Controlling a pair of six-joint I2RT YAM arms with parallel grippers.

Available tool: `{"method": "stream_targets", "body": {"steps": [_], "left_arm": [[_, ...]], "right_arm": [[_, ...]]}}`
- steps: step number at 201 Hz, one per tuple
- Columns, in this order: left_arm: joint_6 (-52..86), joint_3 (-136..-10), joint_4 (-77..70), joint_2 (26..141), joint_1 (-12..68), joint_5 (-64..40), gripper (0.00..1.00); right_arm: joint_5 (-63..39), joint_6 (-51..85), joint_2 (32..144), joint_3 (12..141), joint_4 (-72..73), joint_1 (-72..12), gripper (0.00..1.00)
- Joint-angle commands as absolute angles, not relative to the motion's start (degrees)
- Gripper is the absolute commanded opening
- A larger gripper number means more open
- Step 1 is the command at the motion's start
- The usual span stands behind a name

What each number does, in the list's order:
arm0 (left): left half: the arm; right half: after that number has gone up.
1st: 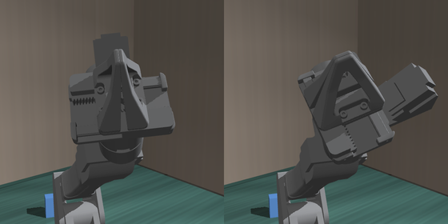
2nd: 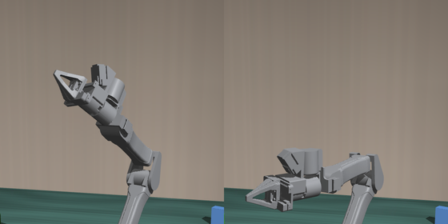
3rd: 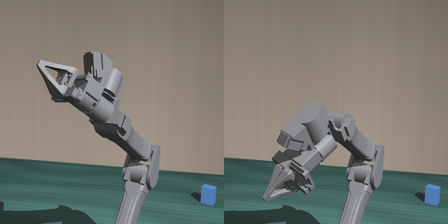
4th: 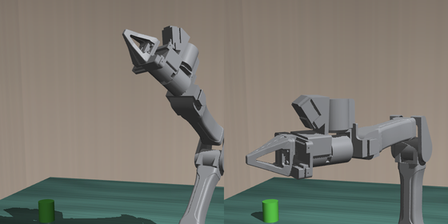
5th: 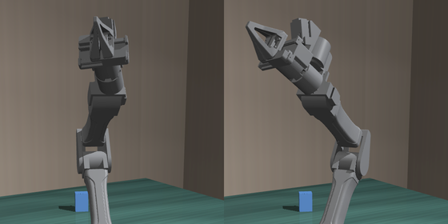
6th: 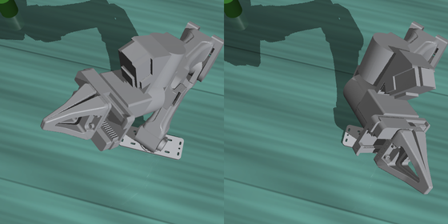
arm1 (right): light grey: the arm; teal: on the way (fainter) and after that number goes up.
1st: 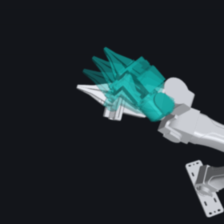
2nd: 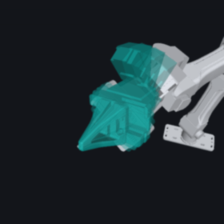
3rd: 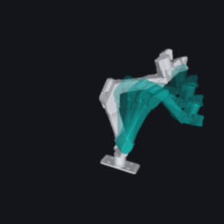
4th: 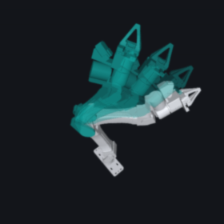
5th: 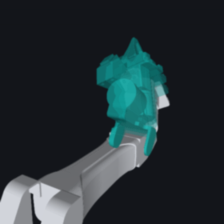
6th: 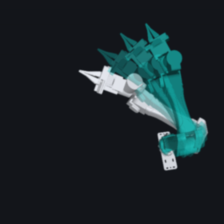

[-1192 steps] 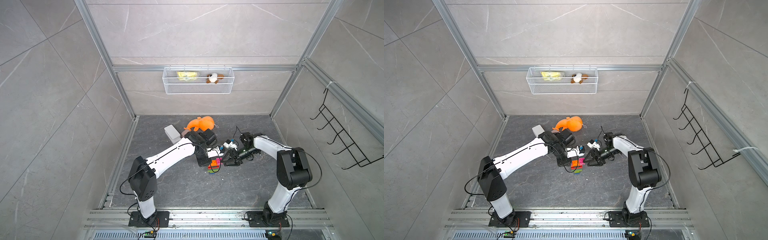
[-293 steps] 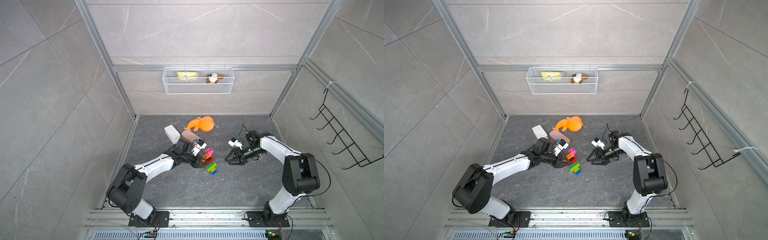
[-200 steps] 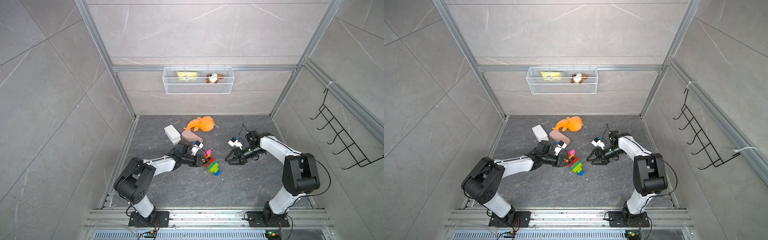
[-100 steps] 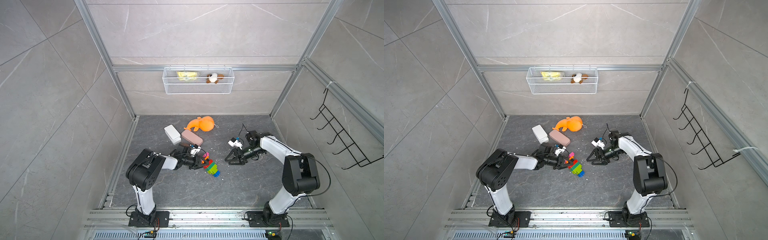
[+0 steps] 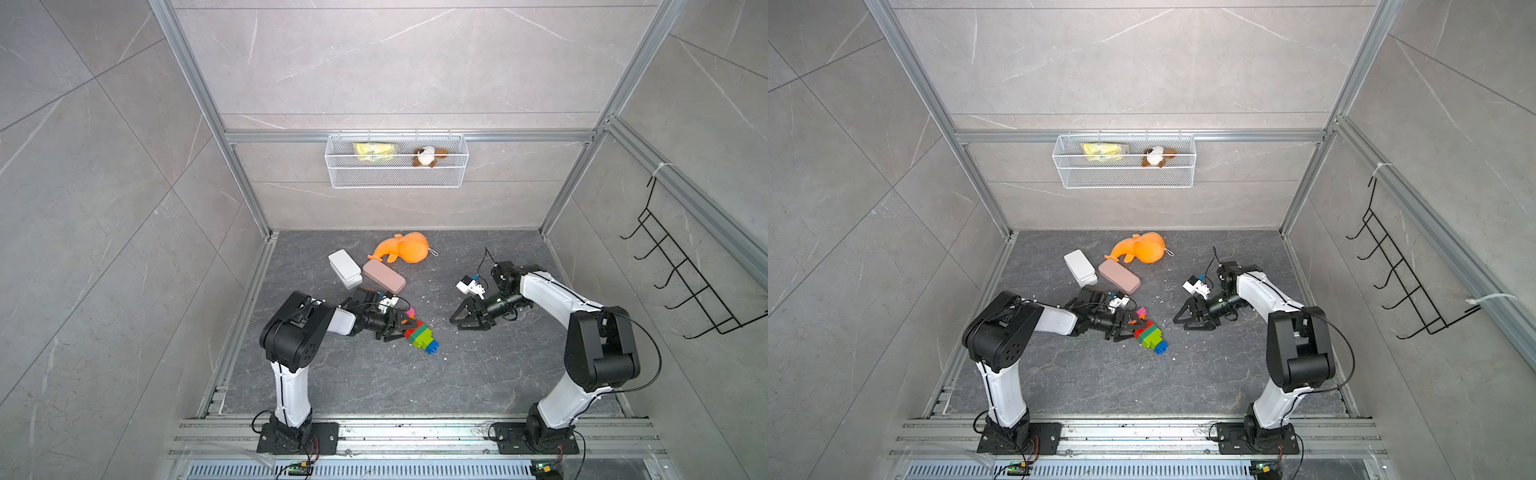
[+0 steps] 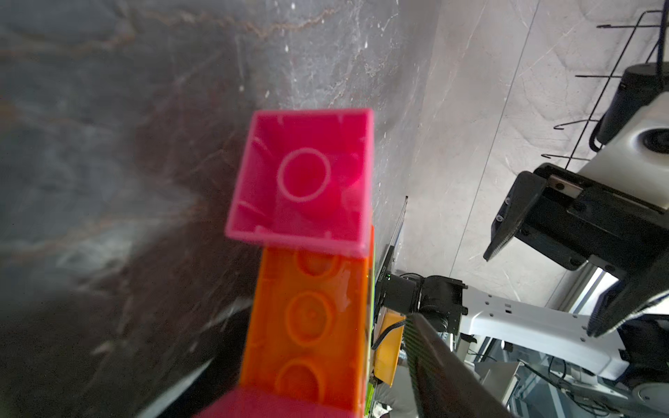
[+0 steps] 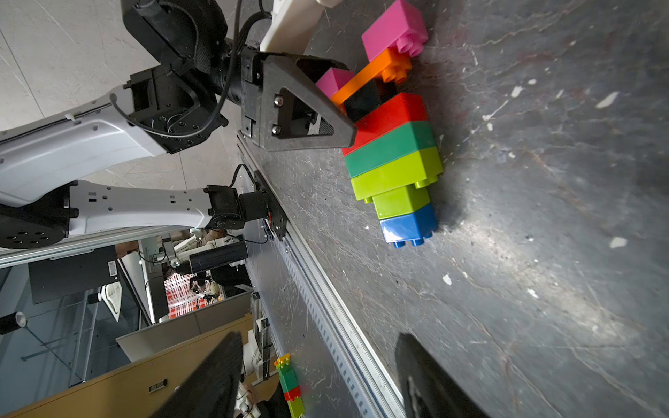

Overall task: Assemble a carrot with lego
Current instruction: Adjust the lego brick at the center of the board, then reset both arms

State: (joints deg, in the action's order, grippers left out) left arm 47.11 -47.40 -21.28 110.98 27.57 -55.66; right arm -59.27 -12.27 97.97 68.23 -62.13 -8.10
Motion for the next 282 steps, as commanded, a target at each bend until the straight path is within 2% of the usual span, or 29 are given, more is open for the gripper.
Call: {"method": "stream_targets", "body": {"steps": [1,48,108,136,159,175,177,180,208,224,249,266,282], "left_arm": [[42.46,-48.86,-13.85,109.55,26.43,-54.43,0.75],[34.43,-50.98,0.5,107.06,24.92,-47.79,0.8],[27.45,-51.55,11.52,102.42,21.65,-37.55,0.82],[25.68,-52.01,14.51,97.95,20.7,-29.02,0.82],[22.88,-52.94,17.34,90.46,20.83,-10.59,0.82],[23.51,-49.25,11.78,80.25,20.92,2.31,0.82],[23.54,-48.57,10.72,78.86,20.96,3.68,0.82],[23.55,-47.3,8.95,76.53,20.99,5.65,0.82],[19.59,-32.49,-10.8,56.58,20.8,22.1,0.85],[11.73,-21.94,-25.12,49.43,20.58,29.48,0.99],[2.12,-10.89,-43.5,48.43,18.71,39.43,0.98],[-0.07,-8.92,-48.41,53.27,15.0,36.79,0.98],[0.91,-7.61,-53.98,60.22,10.63,30.07,0.99]], "right_arm": [[-58.41,-13.1,97.65,68.06,-63.02,-7.98,0.7],[-57.63,-12.83,97.43,68.01,-63.19,-7.98,0.7],[-49.67,-8.6,94.34,68.49,-61.56,-7.91,0.71],[-39.15,-2.67,90.08,69.31,-58.74,-7.84,0.74],[-22.25,3.58,84.07,69.35,-55.26,-7.65,0.8],[-8.31,7.56,78.74,67.18,-51.43,-7.68,0.89],[-6.74,7.91,78.15,66.74,-50.87,-7.66,0.96],[-4.62,8.39,77.15,65.95,-49.85,-7.7,1.0],[9.87,11.13,71.17,58.27,-39.05,-7.61,1.0],[13.58,10.53,69.35,52.5,-29.78,-7.6,1.0],[18.48,8.81,69.08,44.52,-17.92,-7.38,0.99],[21.01,8.83,69.48,39.85,-11.4,-7.15,0.99],[21.51,8.73,70.58,36.67,-5.85,-7.13,0.99]]}}
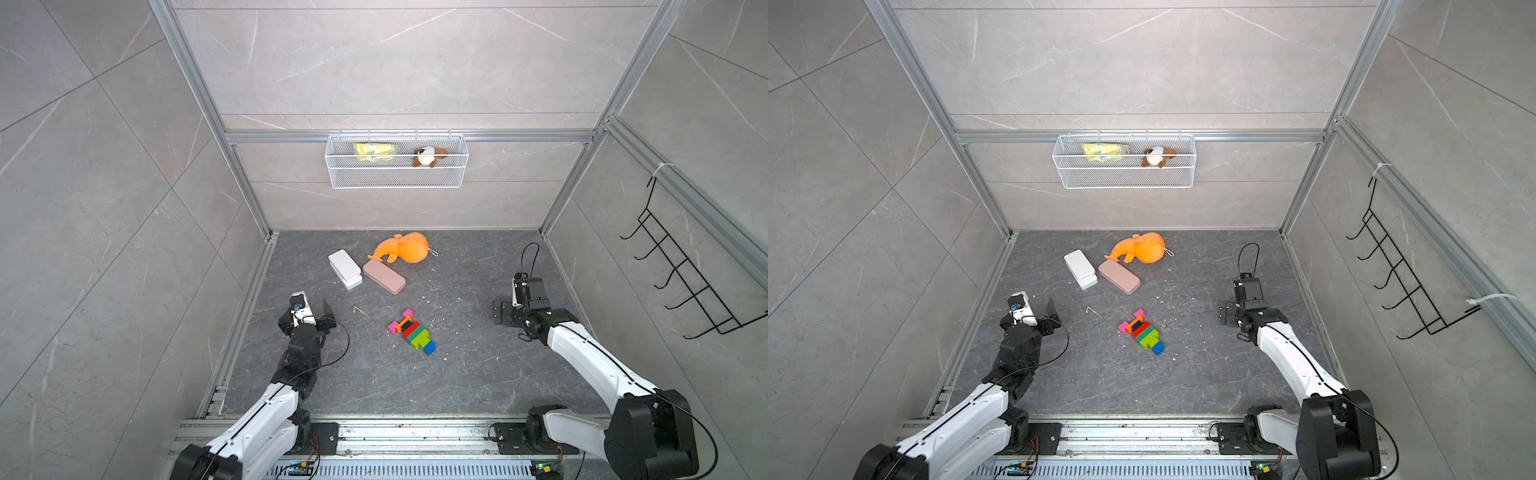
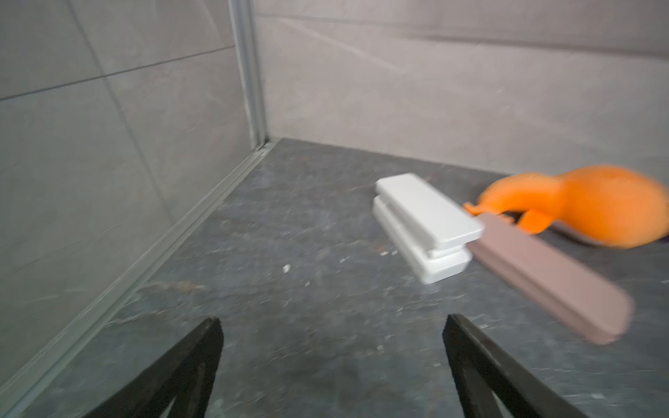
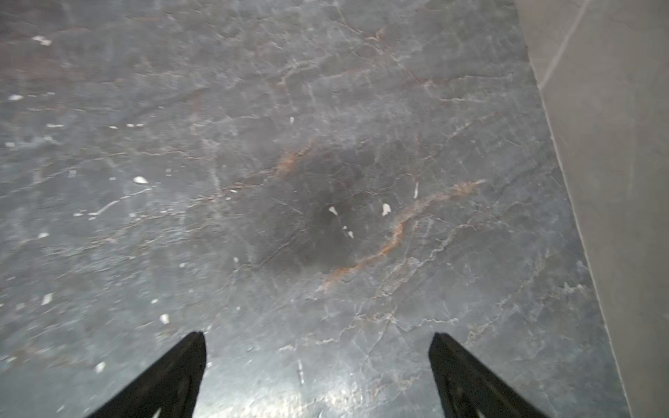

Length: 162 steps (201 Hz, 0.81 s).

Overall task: Assemble a carrot with lego
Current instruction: Reset both arms

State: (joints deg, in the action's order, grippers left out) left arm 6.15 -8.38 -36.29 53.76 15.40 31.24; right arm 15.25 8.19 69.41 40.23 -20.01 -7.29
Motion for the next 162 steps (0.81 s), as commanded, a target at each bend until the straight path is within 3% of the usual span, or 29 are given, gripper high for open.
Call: {"method": "stream_targets", "body": {"steps": [1,21,34,50,82,95,124,162], "left_arm": [[1.07,-7.5,-54.37,60.61,10.19,29.36,0.98],[3.07,-7.55,-59.82,69.93,4.49,19.47,0.99],[2.27,-10.84,-57.23,73.03,3.64,17.22,0.99],[2.13,-10.06,-66.68,78.29,1.94,14.35,0.99],[6.27,-11.62,-71.77,86.95,-3.47,9.72,0.99],[7.03,-13.05,-66.13,85.56,-4.07,9.35,0.99],[7.21,-12.51,-68.14,86.04,-4.22,10.06,0.98],[7.25,-12.74,-67.41,85.96,-4.25,10.16,0.98]], "right_arm": [[21.61,8.63,70.67,36.57,-5.52,-7.04,0.99],[20.6,7.08,71.09,35.88,-2.54,-7.03,0.99],[19.95,5.73,71.35,35.27,-0.03,-6.72,0.99],[19.25,4.28,71.93,34.32,4.14,-6.72,0.99],[12.96,2.87,77.31,31.81,13.79,-4.36,0.99],[12.22,2.54,78.63,32.11,14.33,-3.99,0.99],[6.15,2.46,82.55,35.57,11.85,-0.76,0.99],[6.09,2.44,82.35,34.89,13.21,-0.54,1.0]]}}
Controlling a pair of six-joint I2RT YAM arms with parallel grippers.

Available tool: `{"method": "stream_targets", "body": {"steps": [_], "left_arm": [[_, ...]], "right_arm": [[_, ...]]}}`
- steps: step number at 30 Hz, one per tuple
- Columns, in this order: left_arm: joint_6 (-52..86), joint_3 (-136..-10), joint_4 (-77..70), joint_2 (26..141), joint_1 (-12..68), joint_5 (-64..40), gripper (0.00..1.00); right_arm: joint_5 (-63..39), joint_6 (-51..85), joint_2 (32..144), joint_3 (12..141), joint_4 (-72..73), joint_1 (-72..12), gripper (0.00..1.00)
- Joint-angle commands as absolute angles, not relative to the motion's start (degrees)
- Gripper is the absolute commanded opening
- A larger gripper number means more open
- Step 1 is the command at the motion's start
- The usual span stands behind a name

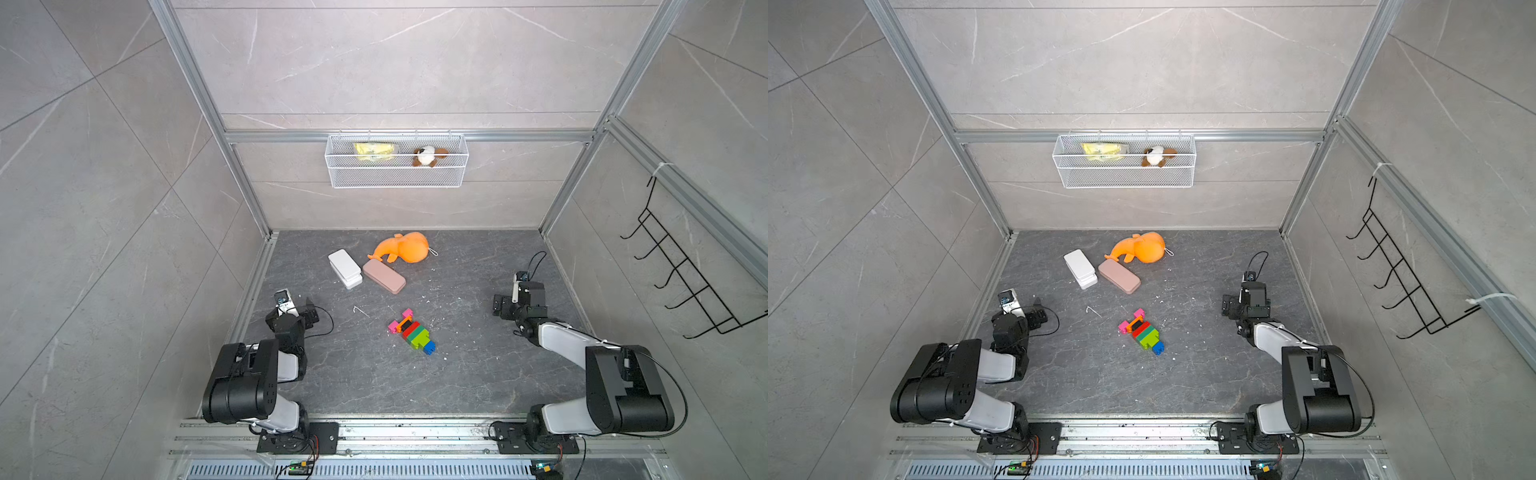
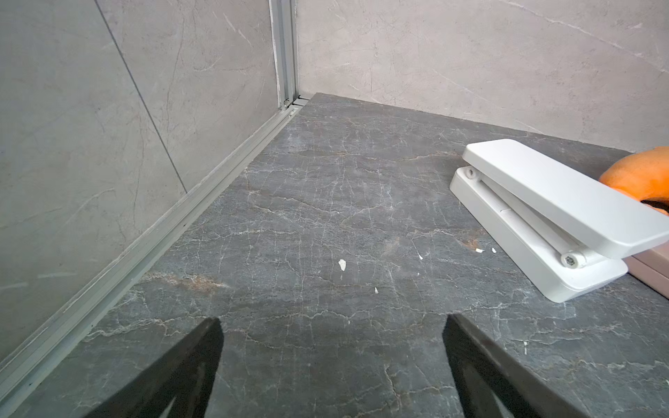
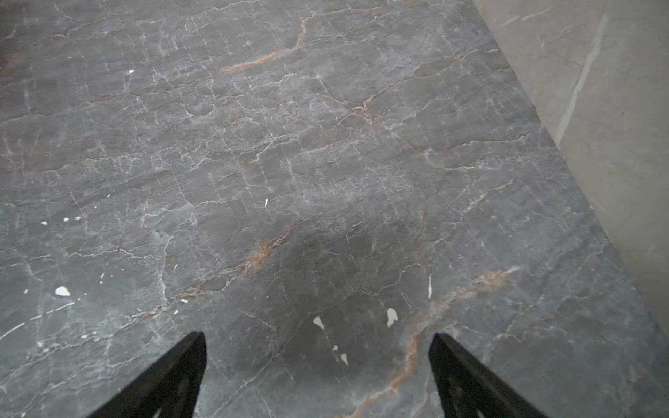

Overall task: Assemble a carrot with lego
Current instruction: Reset both arms

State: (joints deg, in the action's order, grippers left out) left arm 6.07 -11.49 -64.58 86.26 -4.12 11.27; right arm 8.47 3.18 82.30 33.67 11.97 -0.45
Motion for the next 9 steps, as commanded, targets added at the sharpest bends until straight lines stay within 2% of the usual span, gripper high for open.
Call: {"method": "stream_targets", "body": {"steps": [1,9], "left_arm": [[7.23,-12.74,-67.41,85.96,-4.23,10.13,0.98],[7.23,-13.14,-66.74,86.21,-4.26,9.92,0.98]], "right_arm": [[6.08,2.45,82.35,34.89,13.15,-0.54,1.0],[6.06,2.42,82.35,34.89,13.19,-0.58,1.0]]}}
